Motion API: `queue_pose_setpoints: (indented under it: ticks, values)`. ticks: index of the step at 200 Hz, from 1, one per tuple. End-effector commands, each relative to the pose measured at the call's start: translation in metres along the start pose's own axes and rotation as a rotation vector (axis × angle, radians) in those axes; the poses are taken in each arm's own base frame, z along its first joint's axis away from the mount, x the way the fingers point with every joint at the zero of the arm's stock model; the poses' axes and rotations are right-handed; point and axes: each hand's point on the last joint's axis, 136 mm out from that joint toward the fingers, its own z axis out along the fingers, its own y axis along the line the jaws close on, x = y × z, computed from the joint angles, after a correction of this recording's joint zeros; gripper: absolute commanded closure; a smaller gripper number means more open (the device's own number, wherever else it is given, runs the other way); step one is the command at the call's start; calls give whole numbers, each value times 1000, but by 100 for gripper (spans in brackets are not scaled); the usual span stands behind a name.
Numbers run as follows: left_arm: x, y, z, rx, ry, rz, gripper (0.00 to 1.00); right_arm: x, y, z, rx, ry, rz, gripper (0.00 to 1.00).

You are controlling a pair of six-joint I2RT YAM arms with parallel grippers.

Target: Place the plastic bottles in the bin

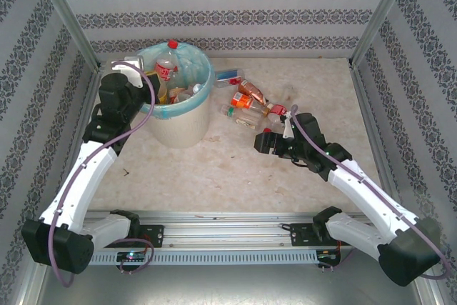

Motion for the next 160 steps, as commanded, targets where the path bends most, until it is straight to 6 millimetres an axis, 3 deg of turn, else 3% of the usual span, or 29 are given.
queue_pose_setpoints:
  ticks: [1,76,100,121,160]
  values:
    - [99,29,12,-114,336,29,100,-9,16,-3,-46,-24,-19,15]
    - [148,53,22,-183,511,48,100,2,8,-6,-34,-35,-8,15]
    - [147,43,36,-129,560,36,100,1,9,-7,-38,-32,-13,15]
    - [134,33,46,-89,548,12,100,-1,12,-8,-44,-36,-15,15]
    - [93,18,57,-33,462,-13,58,-5,15,-11,-51,-52,-19,15]
